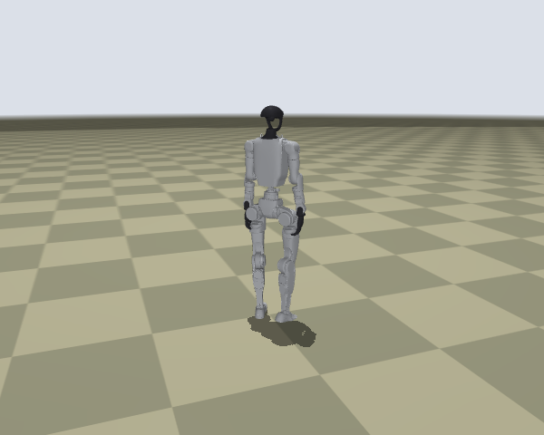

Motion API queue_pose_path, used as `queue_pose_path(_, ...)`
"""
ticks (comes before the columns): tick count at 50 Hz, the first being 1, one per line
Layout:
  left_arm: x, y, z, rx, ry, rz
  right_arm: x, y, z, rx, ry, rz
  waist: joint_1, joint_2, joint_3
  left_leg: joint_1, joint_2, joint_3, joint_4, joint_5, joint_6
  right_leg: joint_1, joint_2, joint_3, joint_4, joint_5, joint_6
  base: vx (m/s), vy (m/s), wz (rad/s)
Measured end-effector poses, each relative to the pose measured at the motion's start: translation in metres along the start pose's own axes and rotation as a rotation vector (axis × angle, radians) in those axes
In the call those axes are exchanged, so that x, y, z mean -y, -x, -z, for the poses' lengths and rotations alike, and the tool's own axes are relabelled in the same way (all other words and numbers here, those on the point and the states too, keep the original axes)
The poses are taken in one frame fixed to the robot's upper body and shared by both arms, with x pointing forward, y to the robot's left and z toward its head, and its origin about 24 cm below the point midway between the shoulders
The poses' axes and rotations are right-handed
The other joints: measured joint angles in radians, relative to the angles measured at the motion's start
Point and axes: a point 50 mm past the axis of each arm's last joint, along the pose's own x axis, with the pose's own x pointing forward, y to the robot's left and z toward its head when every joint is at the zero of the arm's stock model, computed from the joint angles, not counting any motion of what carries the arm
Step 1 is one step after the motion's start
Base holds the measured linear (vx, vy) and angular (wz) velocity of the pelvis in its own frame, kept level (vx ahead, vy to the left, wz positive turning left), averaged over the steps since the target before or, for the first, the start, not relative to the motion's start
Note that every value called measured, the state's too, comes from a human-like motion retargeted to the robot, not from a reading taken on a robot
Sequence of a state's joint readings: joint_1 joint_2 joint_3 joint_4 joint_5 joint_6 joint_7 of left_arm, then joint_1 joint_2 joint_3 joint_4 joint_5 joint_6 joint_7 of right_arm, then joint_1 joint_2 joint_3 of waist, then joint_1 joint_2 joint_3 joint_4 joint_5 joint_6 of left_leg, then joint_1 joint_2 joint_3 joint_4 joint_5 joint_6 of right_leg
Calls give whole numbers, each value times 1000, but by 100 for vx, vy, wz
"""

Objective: In place motions

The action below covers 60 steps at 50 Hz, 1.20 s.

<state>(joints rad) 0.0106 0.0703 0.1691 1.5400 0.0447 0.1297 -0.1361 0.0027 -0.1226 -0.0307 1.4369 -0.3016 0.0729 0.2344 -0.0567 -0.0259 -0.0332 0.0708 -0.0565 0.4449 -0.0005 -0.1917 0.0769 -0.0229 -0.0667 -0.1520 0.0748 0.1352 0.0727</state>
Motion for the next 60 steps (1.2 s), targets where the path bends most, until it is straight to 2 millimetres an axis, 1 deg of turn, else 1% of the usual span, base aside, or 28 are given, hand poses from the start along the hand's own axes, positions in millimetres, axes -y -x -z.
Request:
queue_pose_path(5,1,0,-4,9,-21,4,-1,0,-4,18,-1,-3,-3,8,-8,0,5,-3,0,-2,-7,2,4,-3,0,1,-4,0,0,0)
queue_pose_path(10,0,0,-3,7,-25,2,-3,-1,-2,13,1,-9,-3,14,-15,2,9,-3,1,-4,-14,6,8,-3,-1,2,-7,0,0,0)
queue_pose_path(18,-4,1,2,-10,-15,-8,-3,-1,7,-18,-13,-11,-10,33,-26,-7,29,-10,4,5,-47,4,23,-14,3,6,-16,-2,-1,4)
queue_pose_path(27,-14,3,-5,11,-17,-33,-3,0,18,-57,-26,-12,-12,33,-20,-39,45,-69,10,28,-76,10,33,-54,-3,10,-28,-9,-7,33)
queue_pose_path(35,-13,4,-17,55,-19,-30,3,1,18,-46,-33,5,10,20,-2,-117,43,-156,41,62,-95,14,17,-144,-25,18,-41,-19,-11,59)
queue_pose_path(40,-5,5,-35,109,-63,-13,12,3,16,-23,-58,31,21,13,41,-184,17,-257,69,108,-109,28,-4,-240,-40,15,-48,-28,-9,120)
queue_pose_path(42,-2,6,-43,134,-95,-6,16,4,16,-17,-75,38,20,8,56,-204,1,-288,82,98,-114,36,-18,-294,-47,11,-46,-24,-7,169)
queue_pose_path(43,-1,6,-45,141,-111,-4,17,5,19,-20,-83,40,22,6,58,-210,2,-272,89,85,-116,39,-24,-320,-50,9,-45,-17,-5,174)
queue_pose_path(44,1,6,-45,146,-127,-5,19,5,22,-26,-90,43,29,4,58,-210,16,-206,92,68,-121,41,-30,-344,-53,8,-44,-14,-5,169)
queue_pose_path(47,2,5,-40,147,-152,-13,21,6,31,-44,-101,52,50,-2,49,-180,73,62,88,31,-146,41,-44,-400,-55,3,-42,-9,-2,133)
queue_pose_path(48,1,4,-38,144,-152,-18,22,6,31,-47,-100,56,50,-2,46,-162,95,157,87,27,-166,40,-47,-417,-55,0,-43,-9,1,135)
queue_pose_path(50,0,3,-31,130,-139,-26,24,7,30,-41,-94,68,34,-2,39,-124,136,331,88,42,-188,38,-56,-455,-54,-7,-44,-9,2,146)
queue_pose_path(55,-8,2,-13,61,-84,-64,25,6,19,2,-91,76,-11,-11,18,-83,178,424,138,86,-194,34,-76,-519,-49,-25,-48,-1,2,130)
queue_pose_path(60,-15,2,5,-1,-27,-89,20,5,16,23,-90,68,3,-26,-4,-18,183,497,160,127,-188,36,-91,-569,-46,-36,-43,10,3,86)
